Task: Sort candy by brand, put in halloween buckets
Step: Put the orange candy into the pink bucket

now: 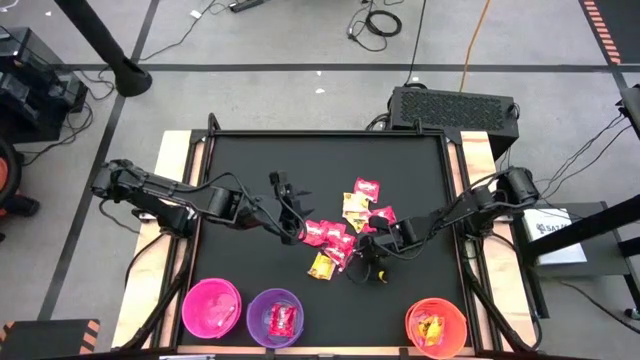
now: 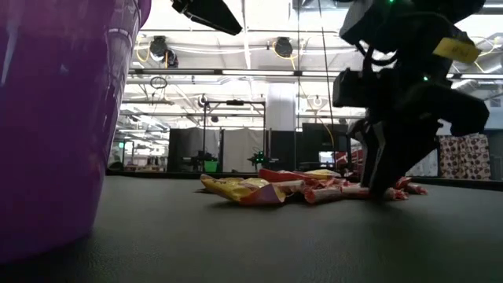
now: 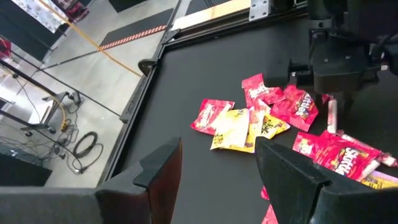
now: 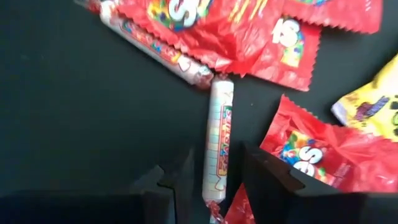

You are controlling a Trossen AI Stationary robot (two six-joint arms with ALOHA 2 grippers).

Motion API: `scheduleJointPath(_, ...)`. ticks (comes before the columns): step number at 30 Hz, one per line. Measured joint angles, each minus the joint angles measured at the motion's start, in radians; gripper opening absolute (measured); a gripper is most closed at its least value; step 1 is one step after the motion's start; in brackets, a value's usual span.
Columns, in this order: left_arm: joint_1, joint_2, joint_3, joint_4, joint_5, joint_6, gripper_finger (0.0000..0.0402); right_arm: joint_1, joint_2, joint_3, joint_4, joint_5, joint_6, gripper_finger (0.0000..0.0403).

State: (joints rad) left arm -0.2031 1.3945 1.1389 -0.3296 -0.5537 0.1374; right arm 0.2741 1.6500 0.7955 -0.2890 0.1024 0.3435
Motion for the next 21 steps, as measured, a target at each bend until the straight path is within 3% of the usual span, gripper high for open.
scheduleJointPath(8, -0.023, -0.013, 0.0, -0.063, 0.0, -0.003, 0.021, -0.013, 0.042, 0.005, 0.007, -0.025, -0.004, 0.0114)
scheduleJointPath(21, -0.098, -0.095, 0.002, -0.207, 0.002, -0.145, 0.021, -0.013, 0.039, 0.002, 0.021, -0.034, -0.056, 0.0037)
